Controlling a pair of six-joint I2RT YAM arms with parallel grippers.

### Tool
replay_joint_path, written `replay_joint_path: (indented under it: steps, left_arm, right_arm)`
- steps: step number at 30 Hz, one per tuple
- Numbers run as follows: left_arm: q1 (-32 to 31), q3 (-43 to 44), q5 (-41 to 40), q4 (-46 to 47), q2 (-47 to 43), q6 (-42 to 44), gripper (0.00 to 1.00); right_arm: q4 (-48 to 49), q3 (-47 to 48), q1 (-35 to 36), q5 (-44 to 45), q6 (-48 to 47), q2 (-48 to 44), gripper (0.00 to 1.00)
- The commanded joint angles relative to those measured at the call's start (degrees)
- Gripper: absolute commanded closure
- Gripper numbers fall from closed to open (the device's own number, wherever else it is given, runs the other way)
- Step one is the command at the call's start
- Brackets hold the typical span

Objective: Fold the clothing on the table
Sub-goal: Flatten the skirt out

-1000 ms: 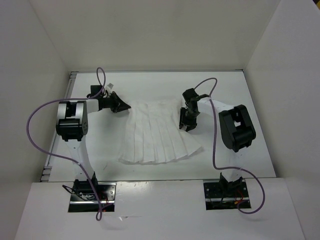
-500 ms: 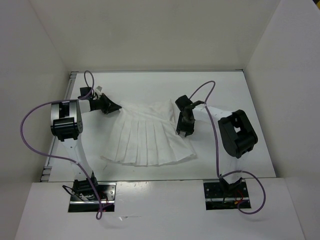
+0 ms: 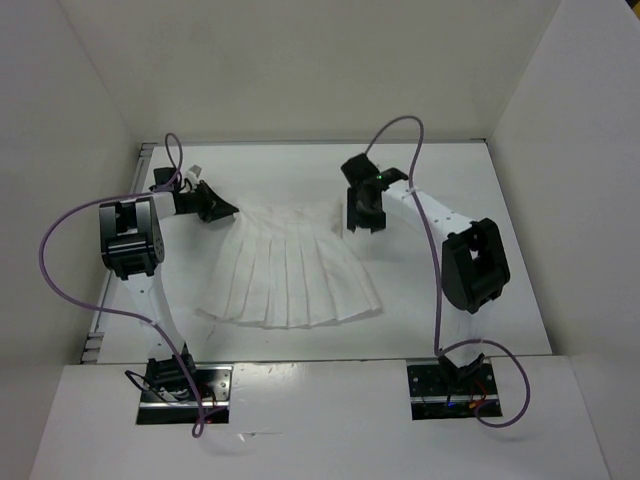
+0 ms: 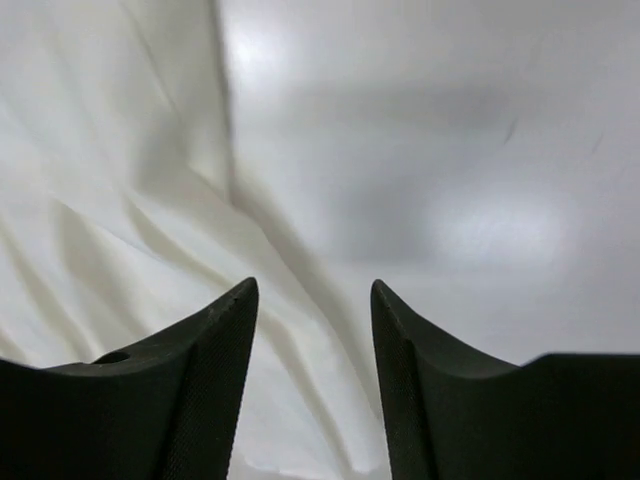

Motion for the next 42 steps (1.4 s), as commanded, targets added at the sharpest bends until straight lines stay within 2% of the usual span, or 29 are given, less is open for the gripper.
replay_joint_path:
  steps: [1, 5, 9, 13, 20, 27, 35, 38, 40, 42]
  left_arm:
    - [-0.1, 2.8, 2.9, -2.9, 1.5, 4.8, 1.00]
    - [-0.1, 2.8, 2.9, -3.4, 1.5, 4.8, 1.00]
    - [-0.1, 2.8, 2.9, -3.4, 2.1, 4.8, 1.00]
    - [-0.1, 3.3, 3.4, -4.1, 2.1, 4.8, 1.00]
    - [-0.1, 3.3, 3.4, -5.3, 3.2, 5.9, 1.00]
    - [-0.1, 3.3, 3.4, -5.8, 3.2, 6.4, 1.00]
    - [-0.1, 2.8, 2.9, -5.8, 3.2, 7.0, 1.00]
    - [-0.1, 2.3, 2.9, -5.8, 3.2, 7.0, 1.00]
    - [-0.1, 2.3, 2.9, -5.8, 3.2, 7.0, 1.00]
    - [-0.1, 1.7, 5.0, -4.7, 3.2, 6.2, 1.00]
  right_arm:
    - [4.0, 13.7, -1.9, 4.7, -14.6, 5.9, 0.47]
    - [5.4, 22.6, -3.7, 4.1, -20.4, 15.8, 0.51]
    - [7.2, 30.0, -6.5, -2.8, -21.0, 22.7, 0.52]
    - [10.1, 31.3, -7.7, -11.4, -21.0, 25.6, 0.52]
    - [10.6, 33.8, -8.8, -20.9, -20.4, 30.9, 0.52]
    - [12.0, 31.8, -10.3, -26.6, -19.3, 29.6, 0.52]
    - [13.2, 29.5, -9.8, -31.9, -18.2, 33.3, 0.55]
    - [14.4, 28.9, -8.3, -33.3, -18.2, 34.8, 0.64]
    - [15.2, 28.4, -7.7, -34.2, -17.6, 34.8, 0.86]
    - [15.2, 27.7, -7.7, -32.6, -16.3, 34.2, 1.00]
